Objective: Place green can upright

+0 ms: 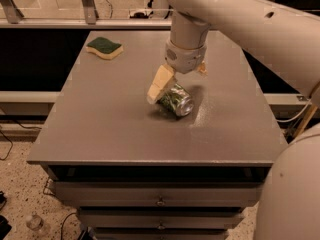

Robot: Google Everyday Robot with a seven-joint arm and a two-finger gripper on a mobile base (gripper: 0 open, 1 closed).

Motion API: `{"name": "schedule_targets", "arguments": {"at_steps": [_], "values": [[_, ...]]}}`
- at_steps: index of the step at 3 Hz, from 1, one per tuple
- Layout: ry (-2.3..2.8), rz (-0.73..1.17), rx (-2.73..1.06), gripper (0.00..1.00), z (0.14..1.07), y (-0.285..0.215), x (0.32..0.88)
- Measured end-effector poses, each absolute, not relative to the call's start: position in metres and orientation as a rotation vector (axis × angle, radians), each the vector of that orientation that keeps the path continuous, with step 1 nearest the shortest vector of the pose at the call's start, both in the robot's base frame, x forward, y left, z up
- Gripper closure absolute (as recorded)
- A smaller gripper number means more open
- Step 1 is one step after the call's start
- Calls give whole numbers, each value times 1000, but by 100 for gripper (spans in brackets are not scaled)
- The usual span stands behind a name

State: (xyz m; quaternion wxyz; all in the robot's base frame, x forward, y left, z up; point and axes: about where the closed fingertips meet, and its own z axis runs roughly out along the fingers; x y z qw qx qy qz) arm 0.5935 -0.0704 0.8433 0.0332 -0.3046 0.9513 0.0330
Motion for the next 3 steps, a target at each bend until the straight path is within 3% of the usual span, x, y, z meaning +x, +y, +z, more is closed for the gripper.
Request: {"name": "schedule_targets", "arguments": {"at_steps": [1, 3], "values": [[2912, 112, -954, 15, 839, -68, 595], [2906, 116, -955, 61, 836, -66, 597]]}}
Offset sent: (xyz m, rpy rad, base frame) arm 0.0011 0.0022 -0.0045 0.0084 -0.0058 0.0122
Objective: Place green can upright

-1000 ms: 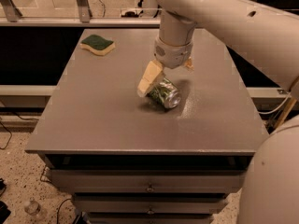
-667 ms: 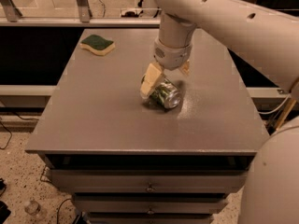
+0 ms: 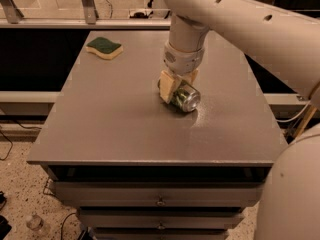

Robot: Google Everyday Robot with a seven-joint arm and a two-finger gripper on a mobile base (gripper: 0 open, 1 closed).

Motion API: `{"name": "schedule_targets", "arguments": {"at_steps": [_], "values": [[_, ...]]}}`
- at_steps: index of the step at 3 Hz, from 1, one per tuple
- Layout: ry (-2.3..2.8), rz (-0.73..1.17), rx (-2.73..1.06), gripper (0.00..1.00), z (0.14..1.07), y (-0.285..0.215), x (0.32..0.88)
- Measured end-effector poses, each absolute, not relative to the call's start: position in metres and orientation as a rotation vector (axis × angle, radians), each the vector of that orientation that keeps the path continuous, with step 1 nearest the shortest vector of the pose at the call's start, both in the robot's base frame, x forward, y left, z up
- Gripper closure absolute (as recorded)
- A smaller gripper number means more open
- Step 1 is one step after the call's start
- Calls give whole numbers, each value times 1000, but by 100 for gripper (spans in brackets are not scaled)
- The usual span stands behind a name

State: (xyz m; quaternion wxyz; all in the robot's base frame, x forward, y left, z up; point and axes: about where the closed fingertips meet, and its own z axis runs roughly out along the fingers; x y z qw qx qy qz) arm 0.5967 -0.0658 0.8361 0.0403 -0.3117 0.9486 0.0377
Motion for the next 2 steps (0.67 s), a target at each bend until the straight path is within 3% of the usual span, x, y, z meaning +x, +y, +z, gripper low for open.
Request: {"name": "schedule_targets", "arguments": {"at_steps": [1, 2], "values": [[2903, 117, -955, 85, 835, -65, 598], [2901, 118, -956, 100, 834, -64, 598]]}}
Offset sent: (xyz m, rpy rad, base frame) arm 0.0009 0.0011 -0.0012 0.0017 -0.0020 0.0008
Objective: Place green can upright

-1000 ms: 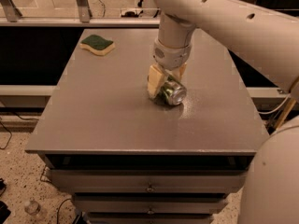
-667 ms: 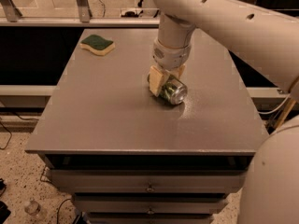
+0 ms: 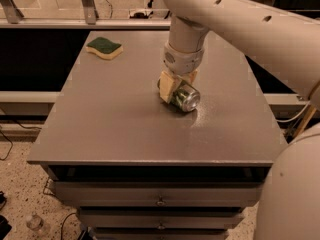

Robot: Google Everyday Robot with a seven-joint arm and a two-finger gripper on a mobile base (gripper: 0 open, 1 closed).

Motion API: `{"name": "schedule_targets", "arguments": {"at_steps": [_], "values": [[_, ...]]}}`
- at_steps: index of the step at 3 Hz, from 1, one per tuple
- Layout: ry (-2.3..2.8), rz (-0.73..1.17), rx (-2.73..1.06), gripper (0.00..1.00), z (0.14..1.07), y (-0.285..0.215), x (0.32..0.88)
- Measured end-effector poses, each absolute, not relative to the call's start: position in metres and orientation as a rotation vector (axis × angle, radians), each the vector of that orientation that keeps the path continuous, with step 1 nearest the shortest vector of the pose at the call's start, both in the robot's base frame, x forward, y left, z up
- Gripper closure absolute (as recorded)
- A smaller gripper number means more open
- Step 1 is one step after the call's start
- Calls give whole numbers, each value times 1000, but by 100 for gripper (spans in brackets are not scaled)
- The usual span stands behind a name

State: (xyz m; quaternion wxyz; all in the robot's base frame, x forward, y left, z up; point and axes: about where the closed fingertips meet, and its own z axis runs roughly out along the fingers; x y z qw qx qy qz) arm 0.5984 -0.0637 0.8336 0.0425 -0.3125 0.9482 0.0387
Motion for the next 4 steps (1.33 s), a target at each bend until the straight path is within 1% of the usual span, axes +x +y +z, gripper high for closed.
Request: {"name": "schedule_targets", "arguments": {"at_steps": [1, 2, 3, 4], "values": [[2901, 118, -956, 100, 834, -64, 598], [2872, 101, -934, 100, 846, -71, 599], [2789, 129, -920, 100, 871, -84, 598], [2633, 246, -917, 100, 902, -99, 597]]}}
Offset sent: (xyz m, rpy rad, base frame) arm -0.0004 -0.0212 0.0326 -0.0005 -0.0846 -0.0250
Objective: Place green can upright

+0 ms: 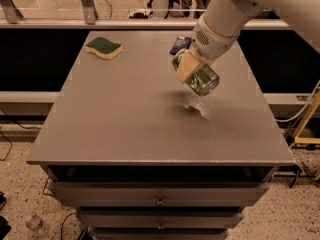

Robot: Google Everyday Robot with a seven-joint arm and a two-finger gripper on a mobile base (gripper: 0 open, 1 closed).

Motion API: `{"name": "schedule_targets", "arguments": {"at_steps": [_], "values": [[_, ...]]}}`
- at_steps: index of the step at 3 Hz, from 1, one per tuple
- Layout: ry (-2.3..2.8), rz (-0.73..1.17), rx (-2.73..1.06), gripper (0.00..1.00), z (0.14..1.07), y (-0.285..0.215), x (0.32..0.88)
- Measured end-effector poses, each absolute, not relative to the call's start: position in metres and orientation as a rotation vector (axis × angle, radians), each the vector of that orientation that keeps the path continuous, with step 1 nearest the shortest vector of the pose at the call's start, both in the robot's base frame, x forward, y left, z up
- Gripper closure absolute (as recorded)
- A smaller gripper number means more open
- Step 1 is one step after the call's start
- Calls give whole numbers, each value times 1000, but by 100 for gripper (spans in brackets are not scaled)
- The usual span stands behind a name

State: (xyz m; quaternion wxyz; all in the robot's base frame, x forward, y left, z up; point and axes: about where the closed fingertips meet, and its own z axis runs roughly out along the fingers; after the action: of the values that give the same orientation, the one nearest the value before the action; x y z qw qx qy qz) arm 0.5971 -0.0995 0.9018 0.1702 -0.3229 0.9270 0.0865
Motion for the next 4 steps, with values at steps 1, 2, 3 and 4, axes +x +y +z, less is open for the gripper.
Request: {"name": "schedule_targets", "arguments": {"at_steps": [1, 2, 3, 4], "values": [[2448, 376, -920, 100, 938, -118, 596], [2257, 524, -927, 100, 961, -134, 597], [2067, 673, -937, 100, 975, -136, 588], [1908, 737, -950, 100, 981, -128, 576]]}}
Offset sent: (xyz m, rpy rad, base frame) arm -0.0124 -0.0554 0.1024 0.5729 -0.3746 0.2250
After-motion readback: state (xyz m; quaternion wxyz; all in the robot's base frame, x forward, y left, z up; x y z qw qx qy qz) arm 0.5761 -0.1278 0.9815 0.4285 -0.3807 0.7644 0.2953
